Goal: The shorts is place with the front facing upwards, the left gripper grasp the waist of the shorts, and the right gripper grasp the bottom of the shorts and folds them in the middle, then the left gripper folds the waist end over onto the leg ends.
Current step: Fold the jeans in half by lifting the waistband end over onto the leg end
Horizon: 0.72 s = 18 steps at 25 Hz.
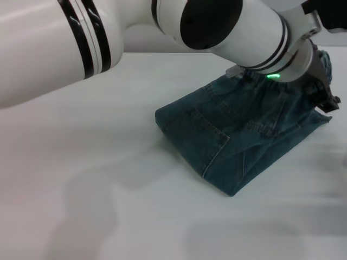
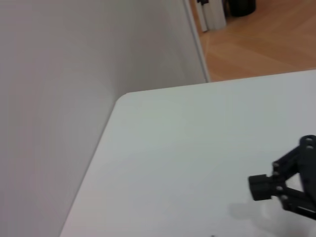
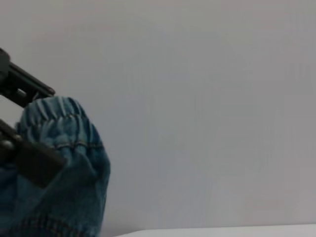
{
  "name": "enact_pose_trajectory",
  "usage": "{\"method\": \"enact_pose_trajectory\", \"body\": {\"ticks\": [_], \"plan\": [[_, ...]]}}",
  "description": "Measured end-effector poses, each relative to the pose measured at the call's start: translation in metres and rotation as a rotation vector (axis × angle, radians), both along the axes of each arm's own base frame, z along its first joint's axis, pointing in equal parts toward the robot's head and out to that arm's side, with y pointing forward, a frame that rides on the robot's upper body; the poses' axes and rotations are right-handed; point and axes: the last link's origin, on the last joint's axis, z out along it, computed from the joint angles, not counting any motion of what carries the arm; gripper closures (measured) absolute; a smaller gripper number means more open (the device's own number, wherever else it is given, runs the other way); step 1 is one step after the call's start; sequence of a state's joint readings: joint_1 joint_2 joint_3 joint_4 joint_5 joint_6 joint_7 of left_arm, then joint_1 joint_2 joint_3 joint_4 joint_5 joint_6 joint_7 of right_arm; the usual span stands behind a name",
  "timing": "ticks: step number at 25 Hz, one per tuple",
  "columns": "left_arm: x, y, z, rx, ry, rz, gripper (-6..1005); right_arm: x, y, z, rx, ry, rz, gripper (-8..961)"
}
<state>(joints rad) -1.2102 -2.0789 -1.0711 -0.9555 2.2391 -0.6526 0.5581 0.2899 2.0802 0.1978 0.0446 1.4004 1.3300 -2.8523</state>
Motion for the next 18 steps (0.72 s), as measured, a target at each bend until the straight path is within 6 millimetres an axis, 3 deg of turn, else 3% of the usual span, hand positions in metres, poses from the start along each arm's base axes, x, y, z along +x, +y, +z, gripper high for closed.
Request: {"method": "enact_pose_trajectory", "body": {"ticks": [6, 12, 18], "plan": [[-0.007, 0.014, -0.001, 0.046, -0.015, 0.020, 190, -0.001, 0.000, -0.001, -0.005, 0.001, 0.006, 954], [-0.007, 0.015, -0.001, 0.066, -0.051, 0.002, 190, -0.001, 0.000, -0.001, -0.005, 0.001, 0.008, 954], [-0.014, 0.017, -0.004, 0.006, -0.023, 0.142, 190, -0.002, 0.000, -0.001, -0.004, 0.005, 0.011, 953]]}}
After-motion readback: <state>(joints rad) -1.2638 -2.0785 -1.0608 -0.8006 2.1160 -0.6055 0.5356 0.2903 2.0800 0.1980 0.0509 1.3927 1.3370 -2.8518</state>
